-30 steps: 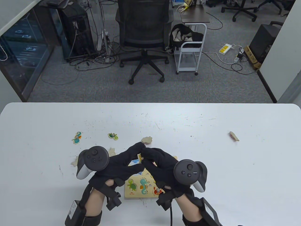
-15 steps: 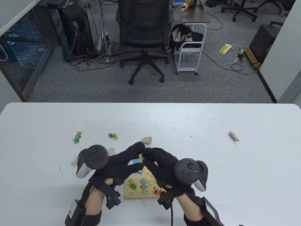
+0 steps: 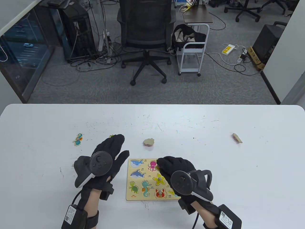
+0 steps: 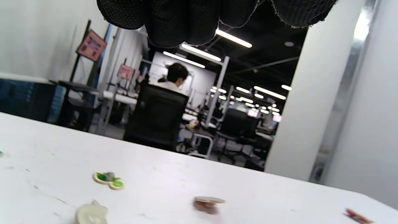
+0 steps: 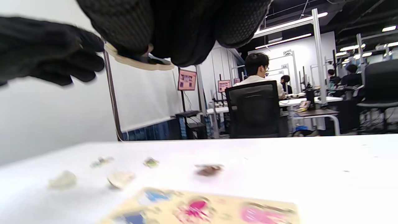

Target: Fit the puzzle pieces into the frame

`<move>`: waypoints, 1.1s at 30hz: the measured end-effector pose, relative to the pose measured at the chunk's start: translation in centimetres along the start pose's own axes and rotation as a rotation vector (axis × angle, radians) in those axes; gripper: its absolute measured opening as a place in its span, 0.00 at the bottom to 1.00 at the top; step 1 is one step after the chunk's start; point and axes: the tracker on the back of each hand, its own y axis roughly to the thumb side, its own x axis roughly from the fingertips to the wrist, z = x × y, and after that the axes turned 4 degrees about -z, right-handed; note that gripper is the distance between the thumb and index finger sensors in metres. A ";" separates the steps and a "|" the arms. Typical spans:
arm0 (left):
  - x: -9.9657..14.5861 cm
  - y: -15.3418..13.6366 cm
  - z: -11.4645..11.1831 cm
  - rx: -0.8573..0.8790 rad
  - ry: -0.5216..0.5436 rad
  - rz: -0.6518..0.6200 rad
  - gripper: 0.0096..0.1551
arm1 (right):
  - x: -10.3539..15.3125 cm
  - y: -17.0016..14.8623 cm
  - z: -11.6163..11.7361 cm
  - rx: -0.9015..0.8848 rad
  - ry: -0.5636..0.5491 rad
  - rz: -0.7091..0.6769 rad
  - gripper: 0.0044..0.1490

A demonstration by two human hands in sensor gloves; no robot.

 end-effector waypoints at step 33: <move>-0.3 -0.8 -0.3 -0.107 -0.023 0.062 0.42 | 2.8 -2.1 10.6 0.318 0.415 0.059 0.27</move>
